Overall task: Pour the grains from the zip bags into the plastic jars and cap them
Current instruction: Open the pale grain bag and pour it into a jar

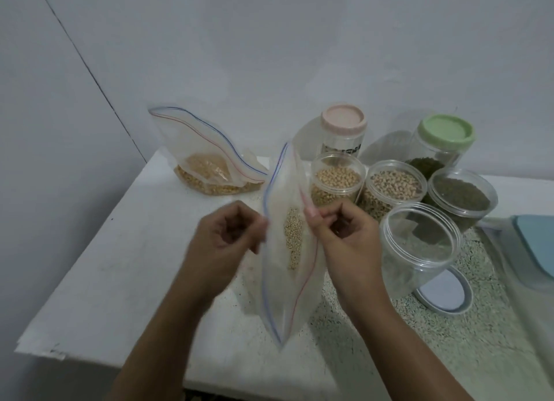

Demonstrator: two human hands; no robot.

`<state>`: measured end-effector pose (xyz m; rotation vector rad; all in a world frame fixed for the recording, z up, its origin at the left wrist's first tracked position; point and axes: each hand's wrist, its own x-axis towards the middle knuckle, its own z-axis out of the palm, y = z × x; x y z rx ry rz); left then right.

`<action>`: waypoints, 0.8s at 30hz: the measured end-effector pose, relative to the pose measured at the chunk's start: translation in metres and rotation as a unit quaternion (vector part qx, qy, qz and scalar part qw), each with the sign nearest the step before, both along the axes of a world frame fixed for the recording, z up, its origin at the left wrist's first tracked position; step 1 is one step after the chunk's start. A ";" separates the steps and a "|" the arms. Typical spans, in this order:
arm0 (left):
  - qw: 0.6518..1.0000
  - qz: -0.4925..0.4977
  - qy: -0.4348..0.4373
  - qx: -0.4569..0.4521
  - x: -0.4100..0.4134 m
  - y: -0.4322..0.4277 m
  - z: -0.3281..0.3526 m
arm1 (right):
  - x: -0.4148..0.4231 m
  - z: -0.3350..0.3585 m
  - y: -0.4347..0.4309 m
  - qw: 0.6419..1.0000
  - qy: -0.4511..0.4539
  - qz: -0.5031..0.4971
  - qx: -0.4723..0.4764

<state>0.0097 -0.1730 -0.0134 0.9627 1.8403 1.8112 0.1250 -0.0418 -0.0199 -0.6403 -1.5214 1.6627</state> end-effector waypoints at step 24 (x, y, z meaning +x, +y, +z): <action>0.991 -0.125 0.006 -0.040 -0.074 -0.041 0.029 | -0.054 0.061 0.018 0.907 -0.284 0.053 0.306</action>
